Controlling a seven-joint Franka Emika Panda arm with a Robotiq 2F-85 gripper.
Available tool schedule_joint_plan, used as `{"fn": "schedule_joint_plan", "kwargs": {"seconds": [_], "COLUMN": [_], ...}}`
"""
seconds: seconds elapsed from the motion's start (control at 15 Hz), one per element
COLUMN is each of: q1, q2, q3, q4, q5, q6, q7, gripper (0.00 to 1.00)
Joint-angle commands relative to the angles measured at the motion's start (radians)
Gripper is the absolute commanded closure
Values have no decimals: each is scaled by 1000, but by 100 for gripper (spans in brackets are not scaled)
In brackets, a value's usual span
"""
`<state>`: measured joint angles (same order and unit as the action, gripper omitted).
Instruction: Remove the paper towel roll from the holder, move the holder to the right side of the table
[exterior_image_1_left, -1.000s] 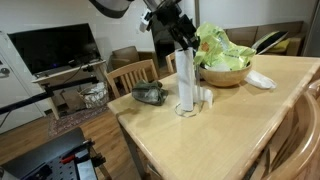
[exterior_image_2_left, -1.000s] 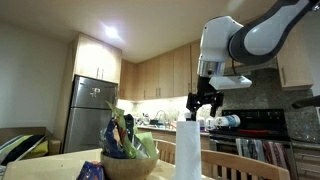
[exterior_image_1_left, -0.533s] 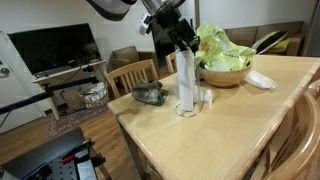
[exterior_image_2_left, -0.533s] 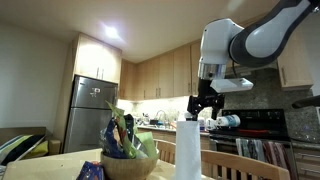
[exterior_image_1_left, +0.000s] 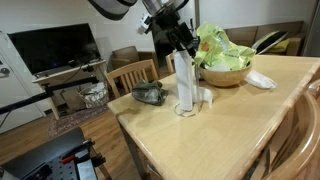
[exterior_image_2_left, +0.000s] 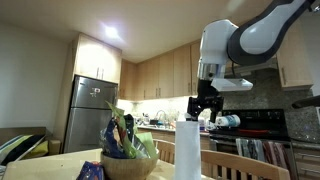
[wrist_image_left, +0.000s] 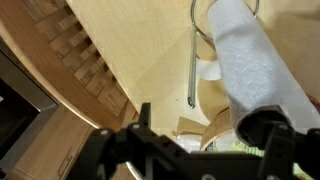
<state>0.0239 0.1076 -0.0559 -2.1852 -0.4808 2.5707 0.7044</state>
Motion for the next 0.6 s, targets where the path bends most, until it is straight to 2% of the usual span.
{"fn": "schedule_joint_plan", "kwargs": {"seconds": [0.0,0.33,0.53], "q1": [6,10,21], "q2": [-4,-15,-27], "q3": [2,7,10], "q4": [9,18,24], "q5": [35,68,52], "q6": [-26,-28,-28], "q7": [-40,-71,-63], "gripper": [39,79,99]}}
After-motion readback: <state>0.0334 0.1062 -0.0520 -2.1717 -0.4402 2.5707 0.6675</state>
